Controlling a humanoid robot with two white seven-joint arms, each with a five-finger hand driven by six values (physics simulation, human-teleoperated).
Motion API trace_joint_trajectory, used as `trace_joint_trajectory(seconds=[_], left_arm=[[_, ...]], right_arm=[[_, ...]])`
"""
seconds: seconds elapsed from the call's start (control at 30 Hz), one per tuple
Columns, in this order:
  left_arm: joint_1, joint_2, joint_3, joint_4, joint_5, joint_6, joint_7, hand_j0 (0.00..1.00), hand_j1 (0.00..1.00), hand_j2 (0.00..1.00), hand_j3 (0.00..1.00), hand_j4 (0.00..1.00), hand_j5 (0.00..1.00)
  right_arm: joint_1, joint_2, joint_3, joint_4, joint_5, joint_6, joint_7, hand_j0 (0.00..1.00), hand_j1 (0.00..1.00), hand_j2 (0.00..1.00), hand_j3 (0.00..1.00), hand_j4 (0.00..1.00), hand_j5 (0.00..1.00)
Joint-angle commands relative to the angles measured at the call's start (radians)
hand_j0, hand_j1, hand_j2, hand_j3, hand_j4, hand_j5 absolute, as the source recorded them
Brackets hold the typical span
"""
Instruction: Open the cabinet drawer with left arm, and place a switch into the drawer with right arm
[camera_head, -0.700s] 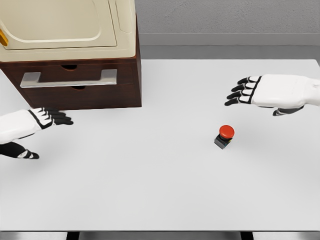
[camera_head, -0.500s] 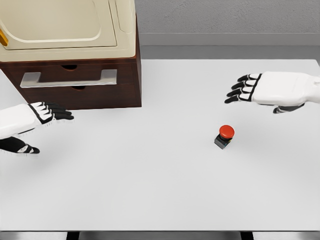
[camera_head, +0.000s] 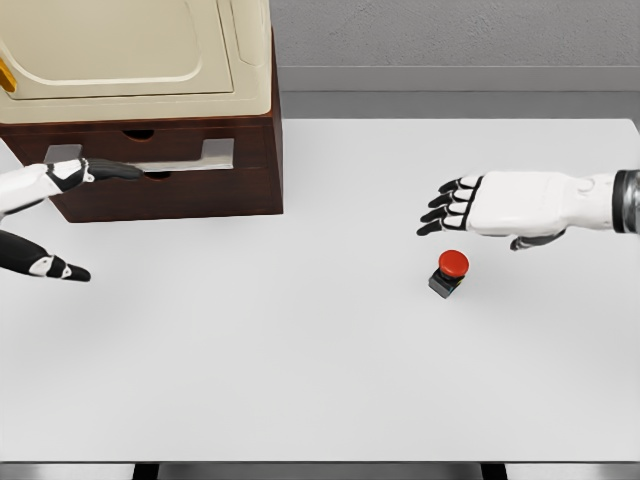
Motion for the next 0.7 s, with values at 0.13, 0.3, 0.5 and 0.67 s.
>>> trace_joint_trajectory(seconds=[0.13,0.3,0.5,0.67], left_arm=[[-0.057,-0.007,-0.059,-0.001,0.053,0.127,-0.134,0.99,0.99,0.99,0.99,0.99,0.99],[-0.14,-0.071,-0.059,0.001,-0.058,0.313,-0.134,1.0,1.0,1.0,1.0,1.0,1.0],[-0.174,-0.089,-0.059,0.001,-0.073,0.379,-0.134,1.0,1.0,1.0,1.0,1.0,1.0],[-0.187,-0.088,-0.059,0.003,-0.075,0.437,-0.119,1.0,1.0,1.0,1.0,1.0,1.0]], right_arm=[[0.0,0.026,0.058,0.019,0.032,0.003,0.0,1.0,1.0,1.0,1.0,1.0,1.0],[0.0,0.035,0.086,0.023,0.046,0.003,0.0,1.0,1.0,1.0,1.0,1.0,1.0],[0.0,0.035,0.101,0.023,0.046,0.003,0.0,1.0,1.0,1.0,1.0,1.0,1.0],[0.0,0.035,0.113,0.023,0.046,0.003,0.0,1.0,1.0,1.0,1.0,1.0,1.0]])
